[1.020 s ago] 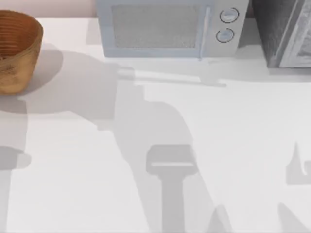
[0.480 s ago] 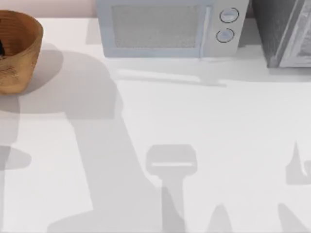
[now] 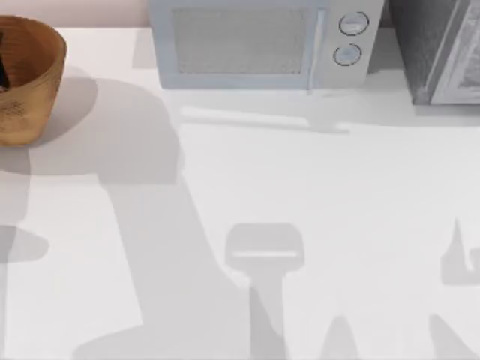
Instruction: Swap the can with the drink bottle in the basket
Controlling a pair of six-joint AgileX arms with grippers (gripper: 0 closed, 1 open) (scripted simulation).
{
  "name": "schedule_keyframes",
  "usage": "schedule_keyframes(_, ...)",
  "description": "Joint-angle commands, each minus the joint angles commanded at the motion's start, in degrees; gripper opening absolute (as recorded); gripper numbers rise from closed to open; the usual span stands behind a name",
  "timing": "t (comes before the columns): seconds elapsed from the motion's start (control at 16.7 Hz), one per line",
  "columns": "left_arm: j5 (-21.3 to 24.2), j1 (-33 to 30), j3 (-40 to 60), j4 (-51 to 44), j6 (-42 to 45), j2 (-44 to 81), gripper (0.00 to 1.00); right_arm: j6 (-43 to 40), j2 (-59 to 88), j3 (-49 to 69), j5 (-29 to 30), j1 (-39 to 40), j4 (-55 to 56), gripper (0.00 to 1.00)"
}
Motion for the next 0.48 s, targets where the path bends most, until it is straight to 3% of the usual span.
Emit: schedule_keyframes(0.48,-0.16,-1.29,-8.87,10.4,-1.39,1.19,1.0,0.0,0.0,0.0,0.0,0.0,0.0,1.0)
